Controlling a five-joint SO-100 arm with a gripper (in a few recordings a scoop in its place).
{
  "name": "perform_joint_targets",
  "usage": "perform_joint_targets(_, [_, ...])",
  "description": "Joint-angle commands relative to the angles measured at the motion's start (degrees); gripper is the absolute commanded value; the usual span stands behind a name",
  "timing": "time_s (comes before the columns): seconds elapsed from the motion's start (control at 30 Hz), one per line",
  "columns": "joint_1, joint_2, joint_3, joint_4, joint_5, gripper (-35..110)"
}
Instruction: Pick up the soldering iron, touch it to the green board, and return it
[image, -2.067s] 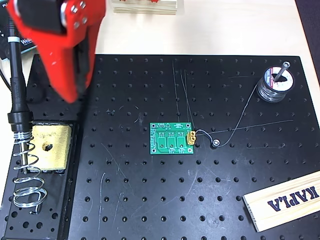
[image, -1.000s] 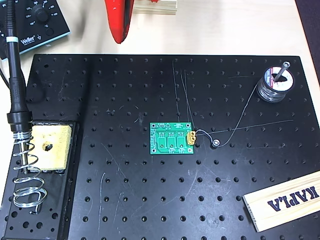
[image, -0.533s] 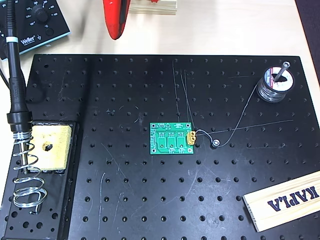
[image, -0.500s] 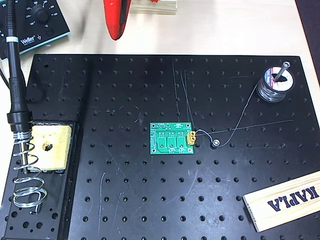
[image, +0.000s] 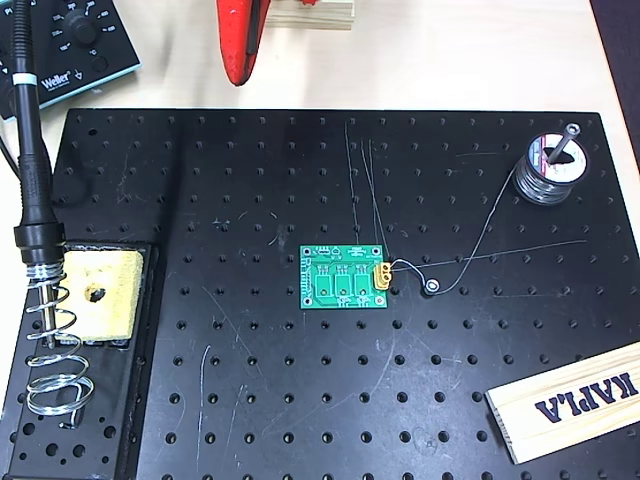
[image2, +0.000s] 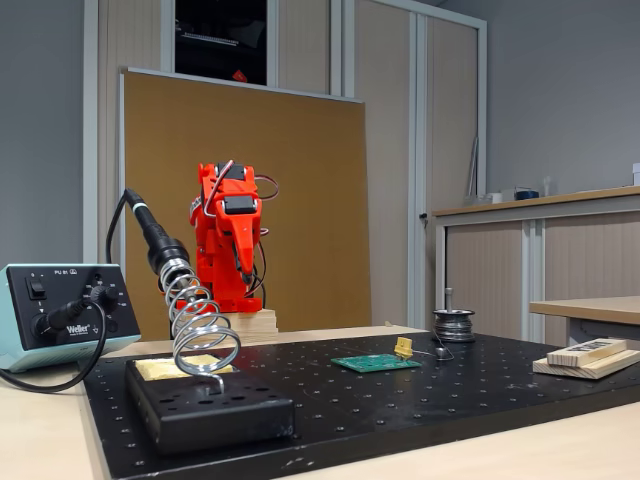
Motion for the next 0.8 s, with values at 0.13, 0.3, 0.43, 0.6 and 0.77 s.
perform_joint_targets(0.13, [-2.4, 1.2, 2.9, 3.1, -1.9, 0])
perform_joint_targets(0.3, [-3.3, 1.1, 3.9, 6.8, -2.1, 0])
perform_joint_targets(0.43, [-3.3, 1.1, 4.0, 6.7, -2.9, 0])
perform_joint_targets(0.6, [-3.1, 1.1, 4.0, 6.7, -2.7, 0])
perform_joint_targets(0.77, [-3.1, 1.1, 4.0, 6.7, -2.7, 0])
